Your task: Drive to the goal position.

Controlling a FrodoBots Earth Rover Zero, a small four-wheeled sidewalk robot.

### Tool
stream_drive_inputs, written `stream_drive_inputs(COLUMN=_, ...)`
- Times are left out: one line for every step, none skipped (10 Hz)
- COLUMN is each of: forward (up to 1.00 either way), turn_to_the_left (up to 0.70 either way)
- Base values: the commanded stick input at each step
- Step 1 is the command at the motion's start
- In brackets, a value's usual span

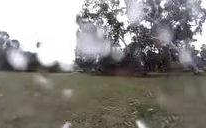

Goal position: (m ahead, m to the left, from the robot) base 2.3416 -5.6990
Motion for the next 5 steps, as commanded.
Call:
stream_drive_inputs(forward=1.0, turn_to_the_left=0.0)
stream_drive_inputs(forward=1.0, turn_to_the_left=0.0)
stream_drive_inputs(forward=1.0, turn_to_the_left=0.0)
stream_drive_inputs(forward=1.0, turn_to_the_left=0.0)
stream_drive_inputs(forward=1.0, turn_to_the_left=0.0)
